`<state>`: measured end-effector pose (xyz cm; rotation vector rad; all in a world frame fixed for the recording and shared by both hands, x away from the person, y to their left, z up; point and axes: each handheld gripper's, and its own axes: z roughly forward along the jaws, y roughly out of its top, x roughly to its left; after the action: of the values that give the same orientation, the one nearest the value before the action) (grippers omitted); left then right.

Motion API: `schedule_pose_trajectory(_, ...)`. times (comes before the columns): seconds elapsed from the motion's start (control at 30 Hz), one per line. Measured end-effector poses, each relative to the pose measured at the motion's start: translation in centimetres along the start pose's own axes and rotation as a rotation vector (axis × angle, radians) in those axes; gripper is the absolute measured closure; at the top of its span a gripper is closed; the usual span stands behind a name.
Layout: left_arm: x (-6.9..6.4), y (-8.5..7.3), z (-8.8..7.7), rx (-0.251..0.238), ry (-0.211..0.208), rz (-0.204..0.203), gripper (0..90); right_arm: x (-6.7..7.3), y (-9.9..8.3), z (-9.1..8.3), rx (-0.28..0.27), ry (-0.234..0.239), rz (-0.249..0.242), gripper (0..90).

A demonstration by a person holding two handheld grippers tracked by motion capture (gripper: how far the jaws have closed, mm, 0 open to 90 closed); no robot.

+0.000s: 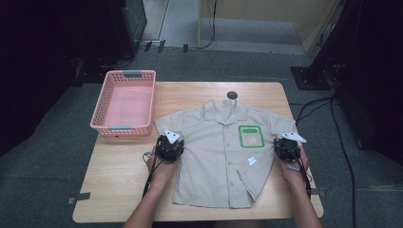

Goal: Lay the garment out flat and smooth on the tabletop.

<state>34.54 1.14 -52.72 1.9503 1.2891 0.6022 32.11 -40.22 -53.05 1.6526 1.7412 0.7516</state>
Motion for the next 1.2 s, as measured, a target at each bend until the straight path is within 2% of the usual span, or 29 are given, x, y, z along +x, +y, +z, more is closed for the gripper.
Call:
schedule_pose_trajectory(0.13, 0.6, 0.7, 0.8, 0.003, 0.0, -0.001, 72.0, 0.2, 0.7, 0.8, -0.005, -0.004, 0.002, 85.6)
schedule_pose_trajectory(0.3, 1.1, 1.4, 1.6, 0.001, -0.003, 0.001, 72.0, -0.1, 1.3, 1.7, -0.011, 0.014, 0.024, 85.5)
schedule_pose_trajectory(0.43, 1.6, 2.0, 2.4, 0.002, -0.01, 0.013, 71.9, -0.1, 1.9, 2.4, -0.012, 0.005, 0.009, 85.5)
schedule_pose_trajectory(0.57, 2.0, 2.5, 3.0, 0.002, -0.015, 0.016, 72.0, -0.6, 2.7, 3.3, -0.01, 0.033, 0.054, 85.3)
schedule_pose_trajectory(0.77, 2.4, 3.2, 3.8, 0.002, -0.011, 0.014, 72.1, 0.0, 3.6, 4.4, -0.014, -0.017, 0.03, 85.5)
schedule_pose_trajectory(0.87, 2.6, 3.6, 4.2, 0.004, -0.005, 0.018, 71.8, 0.2, 3.8, 4.7, -0.015, -0.027, 0.025, 85.4)
schedule_pose_trajectory(0.93, 2.9, 3.8, 4.5, 0.002, -0.009, 0.005, 71.4, 0.2, 4.0, 4.8, -0.008, -0.026, 0.038, 85.3)
schedule_pose_trajectory(1.1, 3.1, 3.9, 4.6, 0.001, -0.018, -0.018, 69.1, -0.4, 4.1, 4.5, -0.002, 0.01, 0.093, 75.5)
schedule_pose_trajectory(1.2, 3.2, 3.9, 4.6, 0.0, -0.019, -0.021, 68.4, 0.0, 4.1, 3.4, -0.056, 0.075, 0.116, 69.7)
